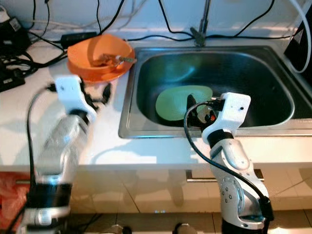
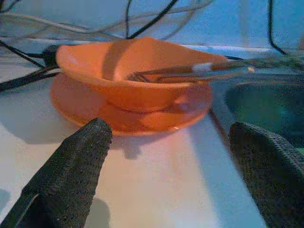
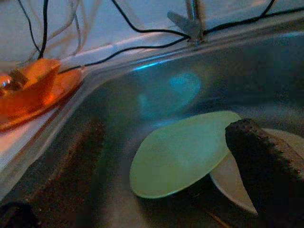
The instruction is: Kitchen organization
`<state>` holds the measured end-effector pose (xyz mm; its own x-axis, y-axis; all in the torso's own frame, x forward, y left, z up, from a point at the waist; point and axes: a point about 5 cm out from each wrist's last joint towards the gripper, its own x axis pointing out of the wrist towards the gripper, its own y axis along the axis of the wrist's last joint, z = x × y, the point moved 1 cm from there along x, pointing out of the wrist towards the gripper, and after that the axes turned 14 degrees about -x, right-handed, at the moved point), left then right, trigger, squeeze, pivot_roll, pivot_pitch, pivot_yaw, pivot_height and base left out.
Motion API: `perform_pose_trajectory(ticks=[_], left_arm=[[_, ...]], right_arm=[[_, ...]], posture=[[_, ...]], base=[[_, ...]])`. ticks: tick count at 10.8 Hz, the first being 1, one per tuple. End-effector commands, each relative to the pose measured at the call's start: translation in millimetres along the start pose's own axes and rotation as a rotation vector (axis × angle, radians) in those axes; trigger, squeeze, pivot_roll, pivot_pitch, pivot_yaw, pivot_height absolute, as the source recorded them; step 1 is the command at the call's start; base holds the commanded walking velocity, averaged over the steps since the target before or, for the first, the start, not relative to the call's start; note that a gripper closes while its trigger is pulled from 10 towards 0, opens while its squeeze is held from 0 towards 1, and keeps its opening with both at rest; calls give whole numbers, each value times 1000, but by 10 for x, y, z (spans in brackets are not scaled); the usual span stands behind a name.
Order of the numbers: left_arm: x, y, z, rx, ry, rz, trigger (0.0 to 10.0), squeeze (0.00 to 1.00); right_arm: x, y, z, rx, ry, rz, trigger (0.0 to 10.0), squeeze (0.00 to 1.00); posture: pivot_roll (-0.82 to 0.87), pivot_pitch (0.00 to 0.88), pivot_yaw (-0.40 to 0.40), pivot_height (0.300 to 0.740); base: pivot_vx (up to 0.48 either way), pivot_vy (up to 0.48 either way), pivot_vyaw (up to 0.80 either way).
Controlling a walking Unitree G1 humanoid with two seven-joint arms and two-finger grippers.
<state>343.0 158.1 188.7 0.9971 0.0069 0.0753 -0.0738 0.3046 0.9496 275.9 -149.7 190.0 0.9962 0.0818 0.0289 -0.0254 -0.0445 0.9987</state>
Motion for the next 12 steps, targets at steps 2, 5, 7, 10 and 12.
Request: perform_pose_trajectory(ticks=[2, 5, 7, 10, 12], left_arm=[[70, 24, -123, 24, 67, -6, 10000, 0], [154, 37, -177, 27, 94, -12, 10000, 0], [182, 33, -242, 23, 106, -19, 10000, 0], [276, 108, -268, 41, 113, -1, 10000, 0], [322, 124, -292, 79, 106, -12, 10000, 0]], right_arm=[[-48, 87, -59, -7, 32, 8, 10000, 0], [-238, -81, -293, -51, 271, -125, 10000, 0], [-312, -88, -282, -57, 313, -149, 10000, 0], [-338, -65, -243, -109, 316, -151, 10000, 0], [-370, -61, -269, -104, 327, -153, 10000, 0]], posture=[[-70, 146, 51, 740], [-83, 174, 46, 740], [-99, 180, 46, 740], [-110, 187, 52, 740], [-111, 199, 57, 740]], base=[[0, 0, 0], [0, 0, 0], [0, 0, 0], [0, 0, 0], [0, 0, 0]])
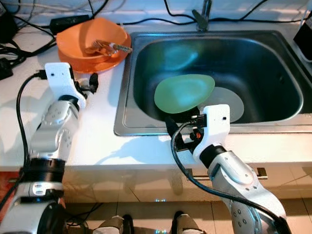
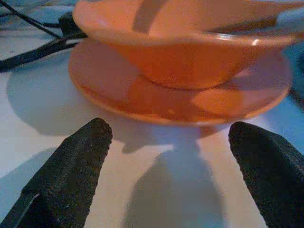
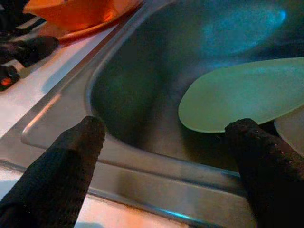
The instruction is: Kitchen organization
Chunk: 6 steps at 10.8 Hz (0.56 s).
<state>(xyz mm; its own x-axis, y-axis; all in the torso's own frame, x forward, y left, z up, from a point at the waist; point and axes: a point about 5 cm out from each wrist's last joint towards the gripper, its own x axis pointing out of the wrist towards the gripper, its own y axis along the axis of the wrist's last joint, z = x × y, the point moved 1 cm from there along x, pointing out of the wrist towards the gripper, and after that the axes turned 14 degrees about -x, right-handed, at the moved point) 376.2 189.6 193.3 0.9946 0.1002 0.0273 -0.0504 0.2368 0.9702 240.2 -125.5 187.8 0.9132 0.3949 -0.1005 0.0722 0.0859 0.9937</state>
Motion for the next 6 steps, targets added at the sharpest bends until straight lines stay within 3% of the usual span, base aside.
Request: perform_pose_trajectory(ticks=[1, 6], left_arm=[[31, -4, -22, 30, -5, -7, 10000, 0], [186, 101, 106, 47, -53, 13, 10000, 0]], right_arm=[[-42, -28, -70, 17, 43, -16, 10000, 0], [-74, 92, -206, 30, 139, 48, 10000, 0]], posture=[[-111, 200, 57, 740], [-121, 203, 58, 740]], base=[[0, 0, 0], [0, 0, 0]])
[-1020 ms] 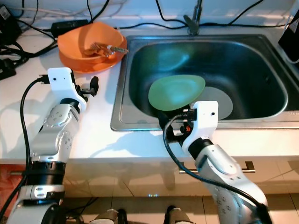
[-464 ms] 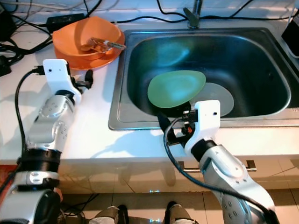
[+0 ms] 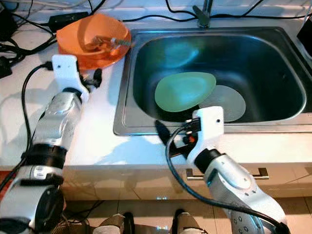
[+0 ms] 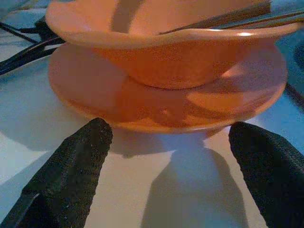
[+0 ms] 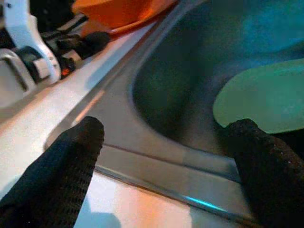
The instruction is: Kitchen organization
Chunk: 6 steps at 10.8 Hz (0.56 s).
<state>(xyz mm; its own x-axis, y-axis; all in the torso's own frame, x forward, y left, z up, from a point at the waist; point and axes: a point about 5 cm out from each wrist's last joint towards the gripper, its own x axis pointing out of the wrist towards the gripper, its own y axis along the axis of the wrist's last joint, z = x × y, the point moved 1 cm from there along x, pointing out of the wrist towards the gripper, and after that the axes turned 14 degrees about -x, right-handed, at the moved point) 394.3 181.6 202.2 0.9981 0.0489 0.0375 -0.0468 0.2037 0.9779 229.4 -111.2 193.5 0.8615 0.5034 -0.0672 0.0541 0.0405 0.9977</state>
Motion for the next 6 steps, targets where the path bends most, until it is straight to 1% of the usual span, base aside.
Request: perform_pose_trajectory(ticks=[1, 4, 6], left_arm=[[25, 63, -3, 14, -4, 18, 10000, 0], [32, 100, -11, 40, -3, 28, 10000, 0], [-13, 96, -44, 38, 4, 27, 10000, 0]], right_arm=[[-18, 34, -46, -3, 24, 13, 10000, 0], [-2, 25, -66, -13, 40, 9, 10000, 0], [0, 20, -72, -21, 45, 7, 10000, 0]], posture=[[-119, 204, 60, 740], [-110, 203, 63, 740], [-108, 201, 61, 740]], base=[[0, 0, 0], [0, 0, 0], [0, 0, 0]])
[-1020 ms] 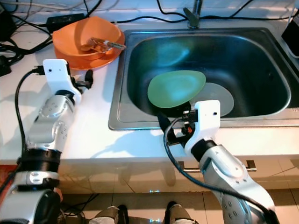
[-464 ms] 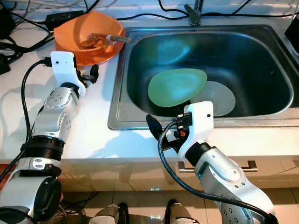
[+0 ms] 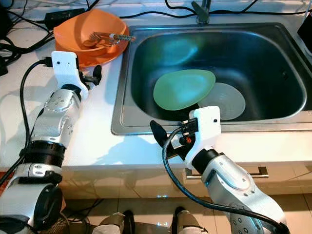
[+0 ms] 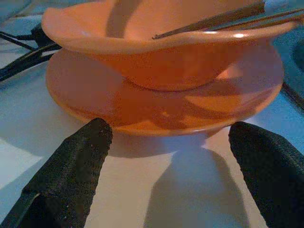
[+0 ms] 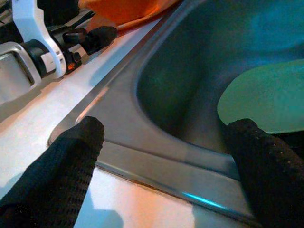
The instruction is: Kitchen organization
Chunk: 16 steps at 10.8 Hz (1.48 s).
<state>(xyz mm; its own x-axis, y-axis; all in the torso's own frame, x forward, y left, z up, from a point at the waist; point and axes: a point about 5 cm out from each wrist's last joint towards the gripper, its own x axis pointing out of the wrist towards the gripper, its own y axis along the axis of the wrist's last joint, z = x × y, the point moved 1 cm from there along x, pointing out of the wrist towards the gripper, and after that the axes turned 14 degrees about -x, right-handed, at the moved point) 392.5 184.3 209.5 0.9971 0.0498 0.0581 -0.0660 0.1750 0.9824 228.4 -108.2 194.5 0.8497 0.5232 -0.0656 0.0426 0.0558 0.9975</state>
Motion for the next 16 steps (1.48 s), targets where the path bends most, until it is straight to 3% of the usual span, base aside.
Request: perform_pose_trajectory(ticks=[1, 5, 11, 16], left_arm=[[-34, 37, -43, -2, 14, 6, 10000, 0], [-123, 47, -85, -44, 17, 2, 10000, 0], [39, 248, -88, -37, -3, 43, 10000, 0], [188, 157, -35, -17, -31, -10, 10000, 0]], right_arm=[[-3, 5, -36, -9, 22, 3, 10000, 0], [20, -13, -41, -11, 31, 1, 10000, 0], [-5, -27, -54, -24, 29, -4, 10000, 0], [-16, -22, -66, -29, 32, -6, 10000, 0]], posture=[[-104, 200, 62, 740], [-91, 196, 59, 740], [-104, 199, 64, 740], [-120, 209, 61, 740]], base=[[0, 0, 0], [0, 0, 0], [0, 0, 0], [0, 0, 0]])
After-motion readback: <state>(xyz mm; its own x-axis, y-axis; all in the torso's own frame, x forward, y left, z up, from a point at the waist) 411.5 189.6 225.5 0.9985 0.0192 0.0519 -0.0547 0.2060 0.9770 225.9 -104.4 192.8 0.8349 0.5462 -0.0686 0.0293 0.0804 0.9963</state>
